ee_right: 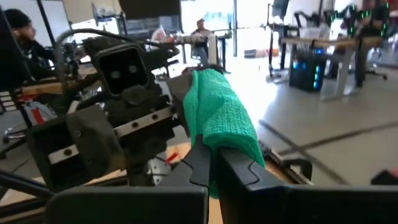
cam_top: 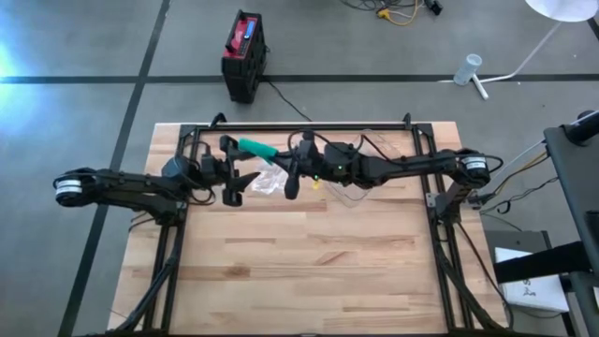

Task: Roll bandage
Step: Roll the dark green bandage

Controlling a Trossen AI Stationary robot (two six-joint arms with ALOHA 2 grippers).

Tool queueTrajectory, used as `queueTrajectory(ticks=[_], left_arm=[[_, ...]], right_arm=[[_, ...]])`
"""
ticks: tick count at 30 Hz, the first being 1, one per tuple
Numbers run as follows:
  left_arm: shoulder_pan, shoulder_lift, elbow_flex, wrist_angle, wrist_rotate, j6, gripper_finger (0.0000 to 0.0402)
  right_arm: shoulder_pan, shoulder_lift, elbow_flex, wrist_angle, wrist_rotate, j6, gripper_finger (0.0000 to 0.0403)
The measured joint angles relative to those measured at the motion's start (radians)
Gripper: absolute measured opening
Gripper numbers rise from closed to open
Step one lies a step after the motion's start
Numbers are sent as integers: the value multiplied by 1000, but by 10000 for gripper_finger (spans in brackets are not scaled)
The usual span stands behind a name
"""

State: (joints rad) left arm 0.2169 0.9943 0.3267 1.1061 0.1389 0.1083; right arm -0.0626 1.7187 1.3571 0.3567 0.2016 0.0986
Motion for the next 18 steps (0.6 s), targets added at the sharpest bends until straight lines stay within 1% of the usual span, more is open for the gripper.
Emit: queueTrajectory(ticks=[3, 7, 10, 18], left_arm=[[0, 0, 0, -39, -3, 41, 231], [-1, -12, 0, -95, -60, 79, 231], [-1, -23, 0, -133, -88, 85, 231], [-1, -75, 0, -192, -93, 66, 231]], right_arm=[[-8, 0, 0, -37, -9, 35, 2], [-24, 0, 0, -74, -66, 84, 2], [-26, 0, 0, -78, -71, 83, 2], [-26, -11, 0, -94, -80, 61, 2]])
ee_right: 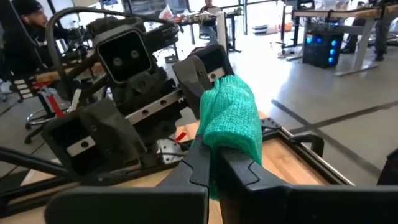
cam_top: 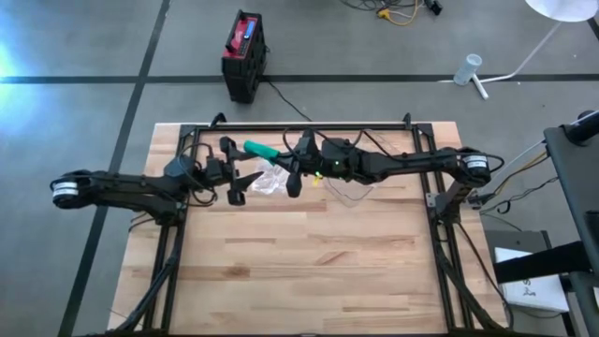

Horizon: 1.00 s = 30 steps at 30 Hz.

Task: Roll bandage
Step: Roll the dark green bandage

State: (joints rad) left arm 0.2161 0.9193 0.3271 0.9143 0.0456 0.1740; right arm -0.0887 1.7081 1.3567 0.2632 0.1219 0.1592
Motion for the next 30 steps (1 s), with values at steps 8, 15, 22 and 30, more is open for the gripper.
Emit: queueTrajectory(ticks=[8, 15, 22, 30], left_arm=[[0, -43, 0, -89, -7, 56, 231], [-5, -49, 0, -130, -48, 244, 231], [-12, -49, 1, -165, -92, 478, 231], [-14, -6, 1, -158, -213, 721, 231]], right_arm=[[1, -4, 0, -30, -3, 2, 2], [0, -4, 0, -31, -23, 24, 2], [0, -4, 0, -31, -24, 24, 2], [-1, -4, 0, -33, -17, 41, 2]])
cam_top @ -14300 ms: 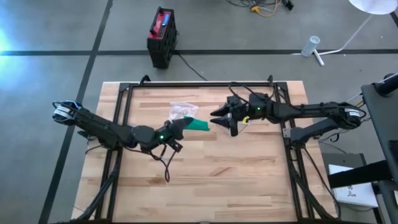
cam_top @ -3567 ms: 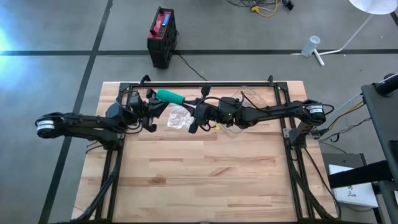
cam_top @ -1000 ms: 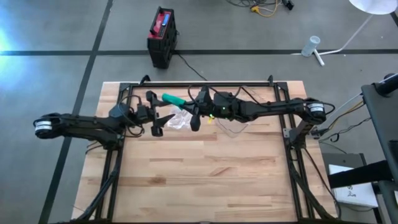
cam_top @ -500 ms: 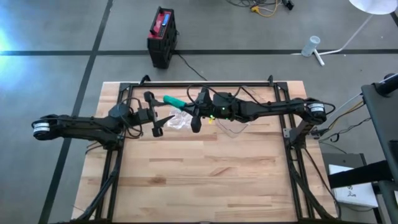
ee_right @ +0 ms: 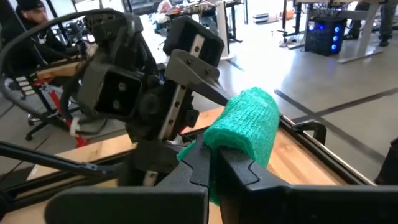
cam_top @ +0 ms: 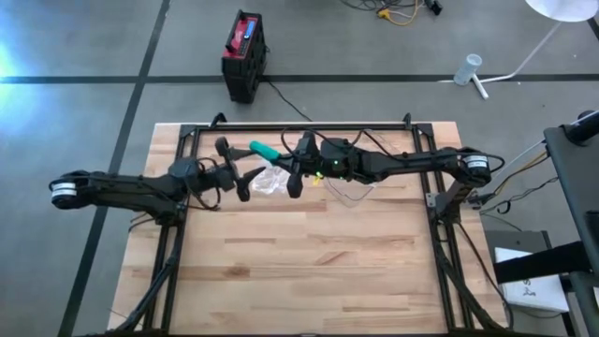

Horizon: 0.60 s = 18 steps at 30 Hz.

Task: Roll bandage
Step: Roll the dark green bandage

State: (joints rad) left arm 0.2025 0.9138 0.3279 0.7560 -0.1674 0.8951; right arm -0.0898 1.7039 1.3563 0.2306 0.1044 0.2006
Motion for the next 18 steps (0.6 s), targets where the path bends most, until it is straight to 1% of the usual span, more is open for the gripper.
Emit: queueTrajectory(ticks=[3, 8, 11, 15, 18], left_arm=[[-2, 26, 0, 36, -30, 89, 231], [-5, 75, 0, 110, -44, 212, 222], [-11, 103, 1, 140, -61, 244, 210], [-25, 133, 15, 135, -103, 271, 188], [-38, 146, 18, 135, -108, 279, 169]], right_arm=[[0, 0, 0, 2, -1, 24, 2], [1, 0, 0, 2, -6, 110, 2], [1, 7, 0, 3, -8, 196, 2], [2, 25, -2, 5, -8, 339, 2], [3, 30, -3, 9, -11, 448, 2]])
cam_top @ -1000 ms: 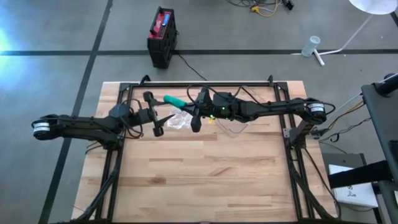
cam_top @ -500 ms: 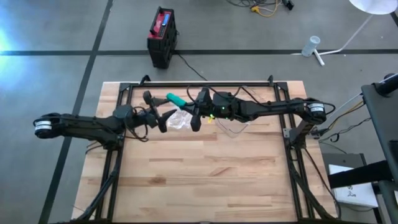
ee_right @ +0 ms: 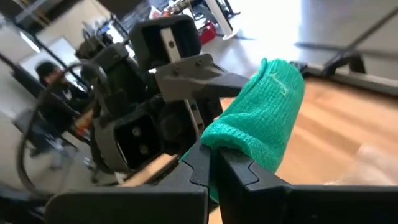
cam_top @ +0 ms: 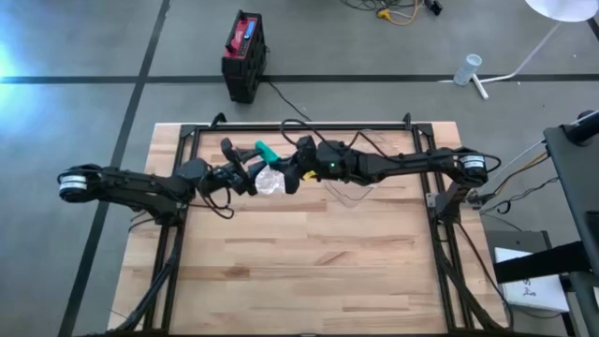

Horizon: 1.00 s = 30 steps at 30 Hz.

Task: Roll bandage
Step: Roll the dark green bandage

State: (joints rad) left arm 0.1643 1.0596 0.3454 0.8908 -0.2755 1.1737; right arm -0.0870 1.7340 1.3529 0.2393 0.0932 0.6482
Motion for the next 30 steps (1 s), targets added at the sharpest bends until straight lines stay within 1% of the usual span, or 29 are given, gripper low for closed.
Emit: queueTrajectory(ticks=[6, 9, 10, 12, 14, 16, 19, 22, 24, 27, 29, 30], left_arm=[[-22, 0, 0, -5, -49, 4, 131], [-33, 1, 0, -7, -57, -6, 113], [-38, 1, 0, -11, -65, -23, 107], [-53, 1, 0, -13, -114, -73, 94], [-68, 1, 0, -22, -169, -102, 79], [-82, -1, 0, -41, -203, -107, 62], [-105, -1, 0, -65, -213, -132, 35], [-125, -10, 0, -119, -210, -218, 16], [-133, -29, 0, -176, -168, -288, 12], [-134, -62, 6, -230, -44, -385, 13], [-132, -90, 26, -277, 61, -471, 13], [-128, -104, 43, -313, 131, -515, 13]], right_arm=[[2, 0, 0, 8, -1, 158, 2], [1, 0, 0, 3, -8, 219, 3], [1, 0, 0, -2, -7, 224, 4], [1, 1, 0, -3, -7, 201, 11], [1, 1, 0, -4, -8, 178, 26], [2, 0, 0, -8, -16, 159, 48], [3, -9, -1, -16, -30, 115, 88], [2, -52, -1, -90, -34, 45, 129], [1, -94, 7, -155, -25, -52, 154], [4, -166, 22, -208, -20, -291, 184], [19, -209, 25, -209, -14, -453, 198], [34, -224, 25, -211, -14, -541, 203]])
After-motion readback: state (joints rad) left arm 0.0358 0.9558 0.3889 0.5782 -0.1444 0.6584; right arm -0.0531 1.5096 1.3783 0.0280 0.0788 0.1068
